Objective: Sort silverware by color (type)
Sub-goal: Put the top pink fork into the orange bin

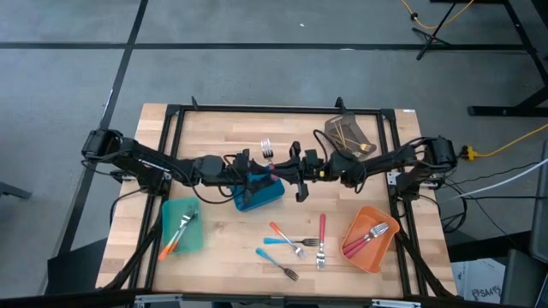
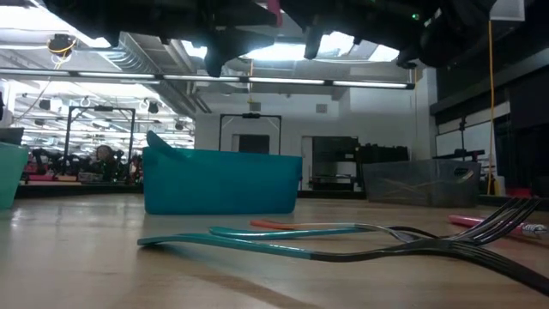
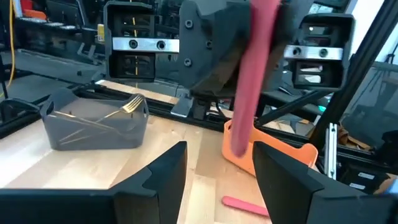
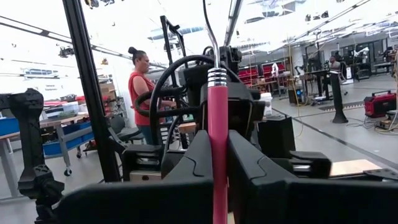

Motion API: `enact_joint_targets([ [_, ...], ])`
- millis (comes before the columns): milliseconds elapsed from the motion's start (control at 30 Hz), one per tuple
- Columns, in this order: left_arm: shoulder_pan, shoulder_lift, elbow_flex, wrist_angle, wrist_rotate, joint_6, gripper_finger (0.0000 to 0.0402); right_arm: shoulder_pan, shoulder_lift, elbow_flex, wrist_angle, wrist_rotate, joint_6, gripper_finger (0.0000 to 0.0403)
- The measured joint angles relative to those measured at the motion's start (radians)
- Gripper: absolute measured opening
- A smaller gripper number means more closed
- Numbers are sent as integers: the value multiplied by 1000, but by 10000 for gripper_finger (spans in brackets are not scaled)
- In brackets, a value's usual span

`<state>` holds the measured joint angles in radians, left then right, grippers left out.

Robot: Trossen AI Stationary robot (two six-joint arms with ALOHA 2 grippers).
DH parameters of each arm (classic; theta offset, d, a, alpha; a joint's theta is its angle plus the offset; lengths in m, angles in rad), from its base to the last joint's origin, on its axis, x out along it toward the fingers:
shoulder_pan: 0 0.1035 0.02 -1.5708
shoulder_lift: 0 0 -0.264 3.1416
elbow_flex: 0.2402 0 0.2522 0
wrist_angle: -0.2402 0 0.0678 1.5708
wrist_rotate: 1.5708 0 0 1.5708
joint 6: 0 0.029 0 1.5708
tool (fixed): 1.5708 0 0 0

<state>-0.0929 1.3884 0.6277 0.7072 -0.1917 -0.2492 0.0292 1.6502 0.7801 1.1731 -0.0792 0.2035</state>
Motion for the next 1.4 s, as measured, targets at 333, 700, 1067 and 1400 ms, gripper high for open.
enact_joint_targets([
  [333,1,-1,0,62,-2,64,178,0,39,28,5,9,-10,3],
  [700,1,0,0,66,-5,77,172,-3,39,28,36,27,-35,3],
  [1067,1,0,0,145,-35,138,137,-3,39,28,96,69,-64,3],
  [1400,5,-1,0,269,-35,245,139,-3,38,86,160,55,-145,3],
])
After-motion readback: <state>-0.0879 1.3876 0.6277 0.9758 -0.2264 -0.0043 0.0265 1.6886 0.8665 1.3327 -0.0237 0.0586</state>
